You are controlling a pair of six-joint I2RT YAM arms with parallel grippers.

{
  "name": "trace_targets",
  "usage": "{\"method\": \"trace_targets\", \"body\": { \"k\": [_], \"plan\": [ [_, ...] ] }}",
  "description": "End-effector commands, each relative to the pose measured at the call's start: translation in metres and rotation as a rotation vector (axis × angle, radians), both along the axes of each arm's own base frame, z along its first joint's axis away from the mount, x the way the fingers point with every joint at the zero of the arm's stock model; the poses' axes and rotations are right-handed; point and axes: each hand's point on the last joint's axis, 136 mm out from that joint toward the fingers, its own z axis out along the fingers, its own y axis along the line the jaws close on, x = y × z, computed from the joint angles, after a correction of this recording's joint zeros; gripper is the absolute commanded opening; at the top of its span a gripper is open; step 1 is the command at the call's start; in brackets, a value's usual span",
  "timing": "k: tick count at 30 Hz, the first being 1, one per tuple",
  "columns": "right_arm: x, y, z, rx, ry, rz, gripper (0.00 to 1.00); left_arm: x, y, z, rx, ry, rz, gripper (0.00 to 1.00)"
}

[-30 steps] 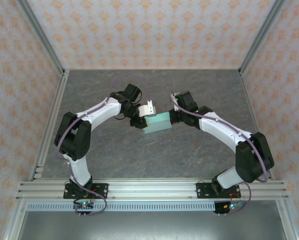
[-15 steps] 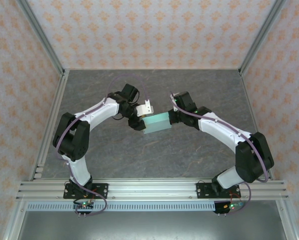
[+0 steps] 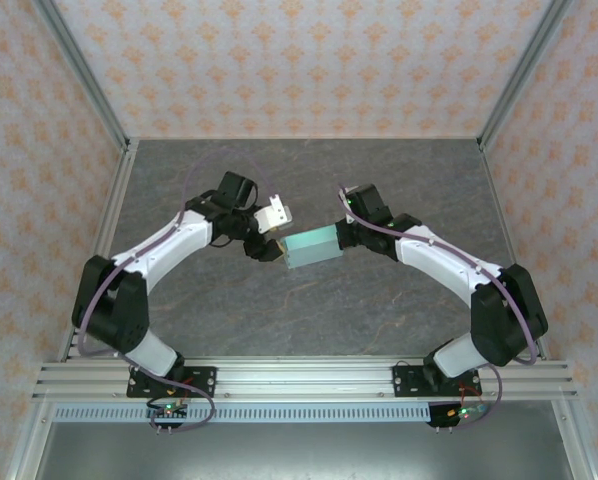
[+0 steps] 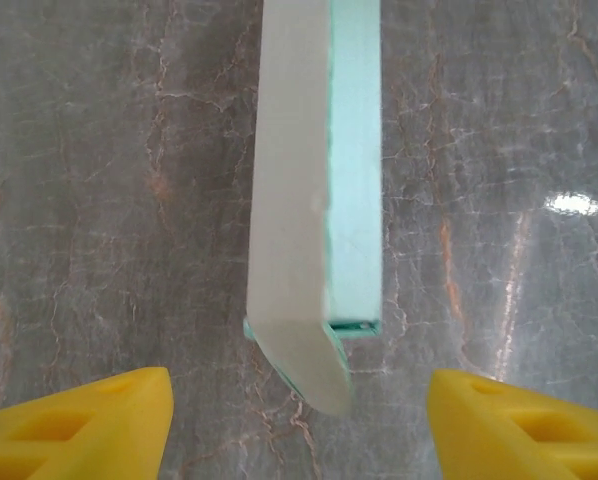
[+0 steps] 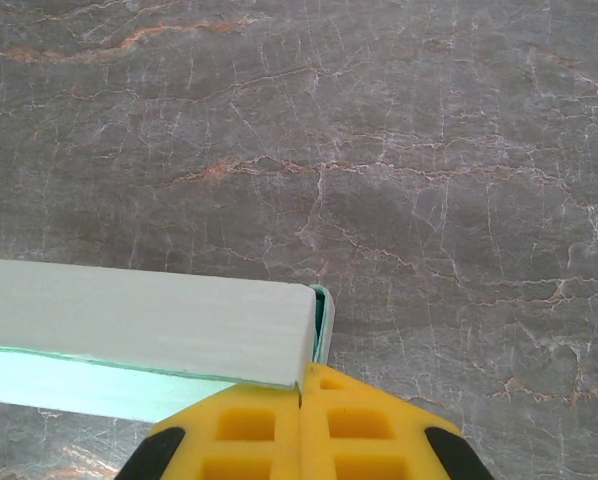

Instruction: Fold the paper box

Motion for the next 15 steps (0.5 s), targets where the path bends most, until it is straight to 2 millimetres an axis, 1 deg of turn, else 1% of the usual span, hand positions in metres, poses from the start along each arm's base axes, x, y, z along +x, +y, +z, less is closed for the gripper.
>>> {"method": "trace_targets", "body": {
  "k": [1, 4, 5, 7, 9, 11, 15],
  "plan": [
    [-0.003, -0.002, 0.013, -0.003, -0.019, -0.02, 0.0, 0.01, 0.004, 0.018, -0.126, -0.033, 0.211, 0.66],
    [-0.002, -0.001, 0.015, -0.002, -0.022, -0.021, 0.0, 0.012, 0.01, 0.028, -0.251, -0.014, 0.411, 0.62],
    [-0.002, -0.002, 0.015, -0.003, -0.021, -0.023, 0.0, 0.011, 0.01, 0.032, -0.274, -0.006, 0.463, 0.61],
    [-0.002, -0.001, 0.017, -0.001, -0.025, -0.025, 0.0, 0.007, 0.011, 0.033, -0.29, 0.019, 0.548, 0.59],
    [-0.002, -0.001, 0.017, -0.001, -0.024, -0.025, 0.0, 0.001, 0.011, 0.033, -0.274, 0.009, 0.579, 0.58],
    [-0.002, -0.001, 0.017, -0.001, -0.024, -0.026, 0.0, -0.004, 0.007, 0.032, -0.262, 0.007, 0.562, 0.58],
    [-0.003, -0.001, 0.017, 0.0, -0.024, -0.028, 0.0, -0.005, 0.004, 0.023, -0.192, 0.041, 0.542, 0.54]
  ]
}}
